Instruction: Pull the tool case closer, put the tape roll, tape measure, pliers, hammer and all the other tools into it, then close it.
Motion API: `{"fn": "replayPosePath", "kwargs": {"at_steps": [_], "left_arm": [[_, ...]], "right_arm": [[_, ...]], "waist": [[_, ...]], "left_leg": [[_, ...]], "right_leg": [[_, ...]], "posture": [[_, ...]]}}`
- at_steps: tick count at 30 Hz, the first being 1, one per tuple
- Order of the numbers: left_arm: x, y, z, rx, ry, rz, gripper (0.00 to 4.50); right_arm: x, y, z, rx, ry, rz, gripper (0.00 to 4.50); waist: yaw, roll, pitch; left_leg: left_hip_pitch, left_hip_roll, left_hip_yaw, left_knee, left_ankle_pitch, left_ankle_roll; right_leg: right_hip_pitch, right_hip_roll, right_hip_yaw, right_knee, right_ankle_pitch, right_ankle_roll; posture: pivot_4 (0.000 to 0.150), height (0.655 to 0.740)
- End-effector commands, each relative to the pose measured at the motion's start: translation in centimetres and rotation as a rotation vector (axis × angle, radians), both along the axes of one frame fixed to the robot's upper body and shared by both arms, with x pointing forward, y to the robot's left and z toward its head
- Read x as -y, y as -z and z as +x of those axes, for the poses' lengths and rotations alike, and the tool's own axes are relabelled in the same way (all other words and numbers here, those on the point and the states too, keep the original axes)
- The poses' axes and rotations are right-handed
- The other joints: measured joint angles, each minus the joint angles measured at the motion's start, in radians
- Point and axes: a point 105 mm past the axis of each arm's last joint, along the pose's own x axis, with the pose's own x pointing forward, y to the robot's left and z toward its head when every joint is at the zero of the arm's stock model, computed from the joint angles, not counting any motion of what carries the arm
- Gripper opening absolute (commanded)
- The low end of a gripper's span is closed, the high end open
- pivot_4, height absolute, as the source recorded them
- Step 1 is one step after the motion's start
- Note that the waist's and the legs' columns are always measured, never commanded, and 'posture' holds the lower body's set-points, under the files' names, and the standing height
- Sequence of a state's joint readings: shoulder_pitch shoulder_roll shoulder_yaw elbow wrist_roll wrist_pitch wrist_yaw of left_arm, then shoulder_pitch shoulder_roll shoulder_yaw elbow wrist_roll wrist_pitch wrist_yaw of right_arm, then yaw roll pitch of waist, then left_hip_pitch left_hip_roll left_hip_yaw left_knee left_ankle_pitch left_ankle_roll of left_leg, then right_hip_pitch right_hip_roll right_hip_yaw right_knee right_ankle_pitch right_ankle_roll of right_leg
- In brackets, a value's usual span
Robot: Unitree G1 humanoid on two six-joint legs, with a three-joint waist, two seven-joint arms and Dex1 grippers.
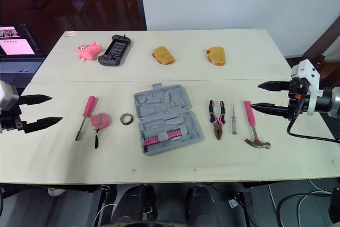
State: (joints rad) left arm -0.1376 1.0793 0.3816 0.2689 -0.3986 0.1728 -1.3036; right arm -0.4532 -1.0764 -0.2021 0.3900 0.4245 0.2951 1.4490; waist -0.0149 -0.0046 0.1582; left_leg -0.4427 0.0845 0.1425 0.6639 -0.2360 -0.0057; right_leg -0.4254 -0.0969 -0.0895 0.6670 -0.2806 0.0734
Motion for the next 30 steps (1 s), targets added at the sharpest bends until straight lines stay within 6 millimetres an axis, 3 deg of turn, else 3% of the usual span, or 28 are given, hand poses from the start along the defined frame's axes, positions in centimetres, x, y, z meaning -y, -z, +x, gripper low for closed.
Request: {"fn": "replayPosePath", "kwargs": {"at_steps": [1,16,20,24,26,30], "left_arm": [[-0.2,-1.4,0.2,0.048,0.004,0.044,4.50],[0.4,-1.5,0.1,0.012,-0.011,-0.015,4.50],[0.5,-1.4,-0.8,0.008,-0.025,-0.020,4.50],[0.2,0.4,-2.0,-0.054,-0.064,0.115,4.50],[1.4,0.3,-2.4,-0.043,-0.065,0.056,4.50],[5.7,1.3,-4.2,-0.059,-0.038,-0.069,4.50]], "right_arm": [[0.2,-1.4,0.0,0.049,-0.006,-0.008,4.47],[-0.1,-1.0,0.0,0.049,0.000,0.015,4.47],[-1.1,-1.0,0.3,0.036,-0.026,0.023,4.47],[-3.0,-1.5,1.0,0.038,-0.049,0.068,4.47],[-4.2,-1.2,1.2,0.024,-0.071,0.061,4.47],[-8.0,0.1,1.9,-0.021,-0.158,0.030,4.47]], "waist": [[0.000,0.000,0.000],[0.000,0.000,0.000],[-0.002,0.000,0.000],[-0.007,0.001,0.001],[-0.005,0.001,0.001],[-0.002,0.001,0.000]], "left_leg": [[0.000,0.000,0.000,0.000,0.000,0.000],[0.000,0.000,0.000,0.000,0.000,0.000],[0.000,0.000,0.000,0.000,0.000,0.000],[0.000,0.000,0.000,0.000,0.000,0.000],[0.000,0.000,0.000,0.000,0.000,0.000],[0.000,0.000,-0.003,0.001,0.000,0.000]], "right_leg": [[0.000,0.000,0.000,0.000,0.000,0.000],[0.000,0.000,0.000,0.000,0.000,0.000],[0.000,0.000,0.000,0.001,0.000,0.000],[-0.001,0.000,0.001,0.001,0.000,0.000],[-0.001,0.000,0.001,0.001,0.000,0.000],[-0.001,-0.001,0.002,0.001,0.000,0.000]], "posture": [[0.150,0.7188],[0.150,0.7188],[0.150,0.7188],[0.150,0.7188],[0.150,0.7188],[0.150,0.7188]]}}
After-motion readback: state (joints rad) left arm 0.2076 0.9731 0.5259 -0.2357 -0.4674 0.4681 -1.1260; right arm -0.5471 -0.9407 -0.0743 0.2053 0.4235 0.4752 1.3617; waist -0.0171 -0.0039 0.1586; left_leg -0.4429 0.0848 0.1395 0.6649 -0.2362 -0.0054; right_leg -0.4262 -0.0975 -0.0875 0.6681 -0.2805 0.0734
